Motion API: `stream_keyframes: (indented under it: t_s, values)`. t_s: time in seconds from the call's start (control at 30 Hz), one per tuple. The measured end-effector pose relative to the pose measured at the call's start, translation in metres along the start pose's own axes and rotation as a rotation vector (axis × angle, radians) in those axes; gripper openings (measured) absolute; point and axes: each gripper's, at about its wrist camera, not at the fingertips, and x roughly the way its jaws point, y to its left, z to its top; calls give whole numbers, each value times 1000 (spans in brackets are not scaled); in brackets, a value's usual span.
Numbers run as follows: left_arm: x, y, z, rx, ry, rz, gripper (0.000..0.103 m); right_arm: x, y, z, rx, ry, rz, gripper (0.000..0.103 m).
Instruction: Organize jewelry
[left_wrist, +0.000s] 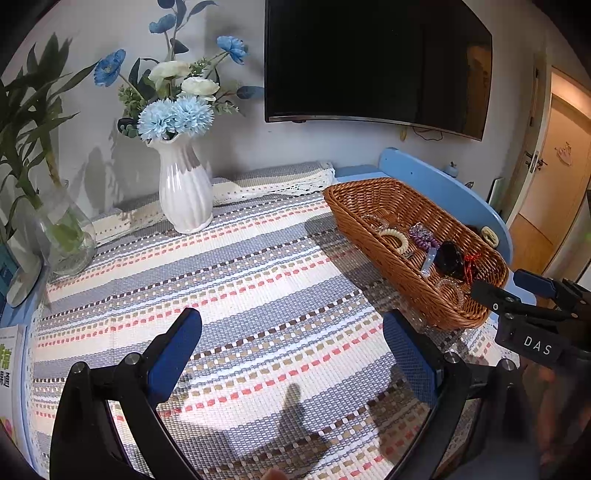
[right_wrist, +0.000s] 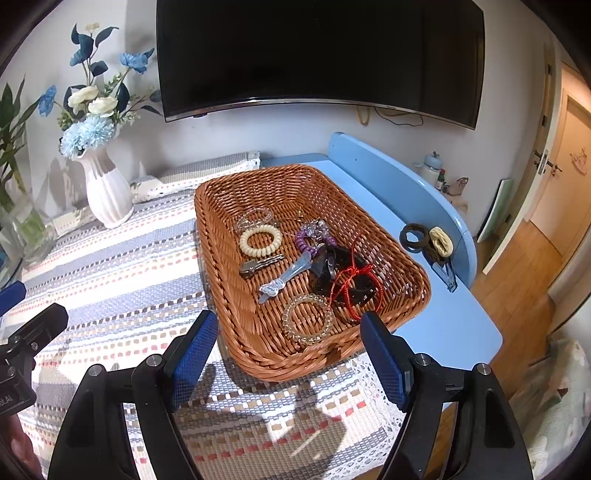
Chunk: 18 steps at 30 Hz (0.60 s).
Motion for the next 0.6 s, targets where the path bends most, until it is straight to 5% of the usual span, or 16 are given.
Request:
stream_keyframes:
  t_s: [0.6]
  values:
    - [2,-2,-2,-8,12,-2,99,3,-1,-1,7,10,9,80]
